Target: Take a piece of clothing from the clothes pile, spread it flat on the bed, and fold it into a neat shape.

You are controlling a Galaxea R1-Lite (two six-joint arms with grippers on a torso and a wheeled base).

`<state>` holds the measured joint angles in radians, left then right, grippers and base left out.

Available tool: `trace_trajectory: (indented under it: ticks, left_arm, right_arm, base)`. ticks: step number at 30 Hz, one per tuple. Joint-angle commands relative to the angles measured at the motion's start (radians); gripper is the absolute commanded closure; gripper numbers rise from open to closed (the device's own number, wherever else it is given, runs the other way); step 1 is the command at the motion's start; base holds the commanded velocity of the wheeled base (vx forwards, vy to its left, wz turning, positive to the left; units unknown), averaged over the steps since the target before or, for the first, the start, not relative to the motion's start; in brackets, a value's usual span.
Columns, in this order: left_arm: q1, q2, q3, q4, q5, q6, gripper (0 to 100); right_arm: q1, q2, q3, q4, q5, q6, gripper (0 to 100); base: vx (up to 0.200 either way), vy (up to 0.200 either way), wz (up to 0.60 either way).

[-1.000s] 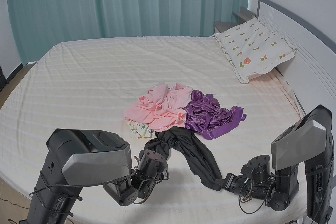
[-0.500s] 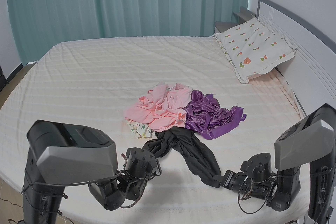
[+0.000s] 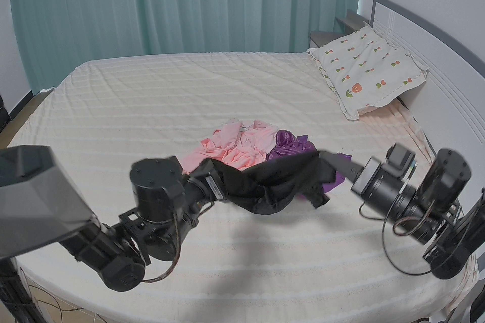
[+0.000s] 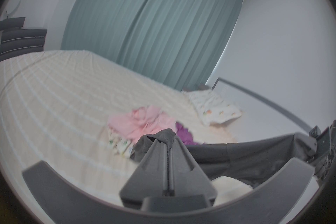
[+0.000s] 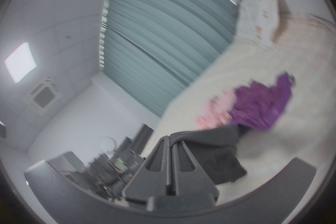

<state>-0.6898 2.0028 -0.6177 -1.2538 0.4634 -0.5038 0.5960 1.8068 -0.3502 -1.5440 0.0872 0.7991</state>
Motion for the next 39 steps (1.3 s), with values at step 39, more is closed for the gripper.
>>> trace_trajectory:
  ticks: [39]
  left_arm:
    - [0.006, -0.019, 0.253, -0.317, 0.073, 0.031, 100]
  right_arm:
    - [0.114, 0.011, 0.079, -0.019, 0.011, 0.009, 100]
  base:
    - [-0.005, 0.000, 0.00]
